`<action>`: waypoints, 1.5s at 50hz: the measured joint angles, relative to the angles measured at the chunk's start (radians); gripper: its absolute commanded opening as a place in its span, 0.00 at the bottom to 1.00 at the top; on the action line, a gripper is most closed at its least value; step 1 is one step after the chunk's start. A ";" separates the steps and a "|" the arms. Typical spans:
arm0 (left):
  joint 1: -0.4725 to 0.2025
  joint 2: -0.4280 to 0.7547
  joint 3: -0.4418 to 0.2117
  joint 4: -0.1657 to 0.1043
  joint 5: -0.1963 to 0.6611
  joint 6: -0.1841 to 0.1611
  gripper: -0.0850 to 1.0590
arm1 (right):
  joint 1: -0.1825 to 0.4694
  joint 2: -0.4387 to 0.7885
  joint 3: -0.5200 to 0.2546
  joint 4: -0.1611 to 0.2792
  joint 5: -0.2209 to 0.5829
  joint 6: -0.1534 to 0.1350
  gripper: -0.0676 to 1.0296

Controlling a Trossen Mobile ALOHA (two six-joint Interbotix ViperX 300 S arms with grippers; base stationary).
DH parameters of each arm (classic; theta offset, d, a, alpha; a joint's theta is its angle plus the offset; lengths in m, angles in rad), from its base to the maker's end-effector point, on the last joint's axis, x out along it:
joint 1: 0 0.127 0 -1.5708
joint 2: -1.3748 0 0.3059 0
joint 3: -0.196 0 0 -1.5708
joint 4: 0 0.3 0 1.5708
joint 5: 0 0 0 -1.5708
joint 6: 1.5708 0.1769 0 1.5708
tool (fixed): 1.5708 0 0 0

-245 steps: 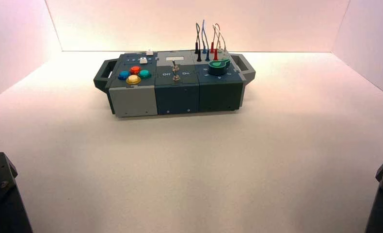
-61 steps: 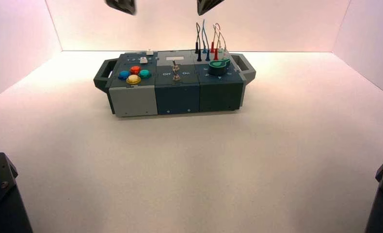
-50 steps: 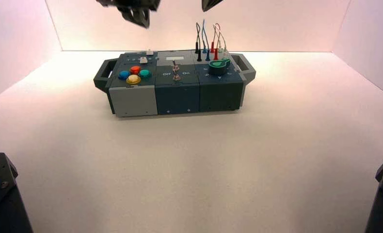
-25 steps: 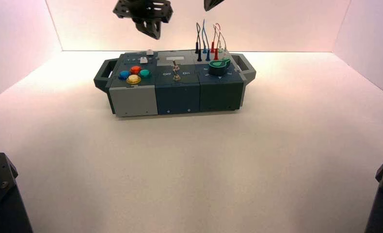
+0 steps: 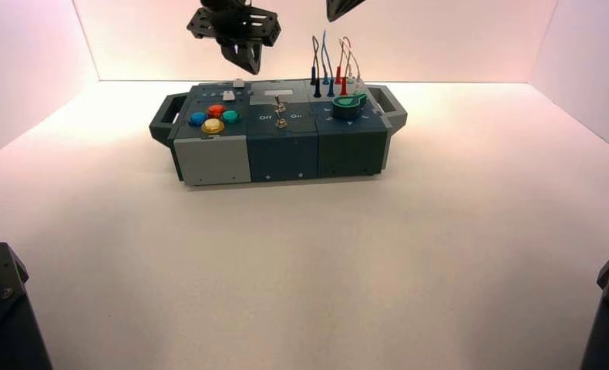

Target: Move the top slider to position 1.

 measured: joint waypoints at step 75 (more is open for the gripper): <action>0.051 0.015 0.018 0.015 0.060 0.020 0.05 | -0.003 0.000 0.000 0.000 0.000 0.000 0.04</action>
